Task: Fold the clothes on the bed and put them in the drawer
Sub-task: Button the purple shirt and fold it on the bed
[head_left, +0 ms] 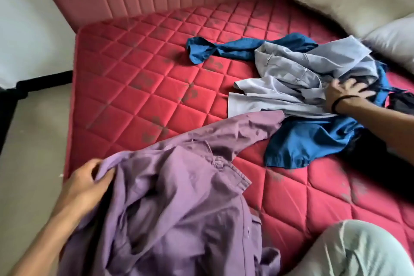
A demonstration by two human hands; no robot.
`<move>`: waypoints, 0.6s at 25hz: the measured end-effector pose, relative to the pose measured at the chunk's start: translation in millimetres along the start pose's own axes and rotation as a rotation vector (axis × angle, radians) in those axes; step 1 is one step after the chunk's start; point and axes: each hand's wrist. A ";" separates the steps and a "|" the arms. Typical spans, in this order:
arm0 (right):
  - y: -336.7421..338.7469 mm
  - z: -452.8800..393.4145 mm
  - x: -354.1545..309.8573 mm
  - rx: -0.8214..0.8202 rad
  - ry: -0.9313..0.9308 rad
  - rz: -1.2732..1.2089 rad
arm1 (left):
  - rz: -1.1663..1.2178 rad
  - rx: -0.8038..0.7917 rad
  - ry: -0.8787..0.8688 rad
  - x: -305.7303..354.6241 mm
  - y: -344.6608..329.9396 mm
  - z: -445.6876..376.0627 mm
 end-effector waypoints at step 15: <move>417.3 289.8 -83.8 0.101 1.035 -0.881 | -0.086 0.629 -0.812 276.5 397.1 41.4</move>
Point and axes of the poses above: each hand's wrist, its own z-axis away from the middle knuckle, its own y-axis out of the back of the hand, x = y × z, and after that the axes turned 7 degrees about x, right-handed
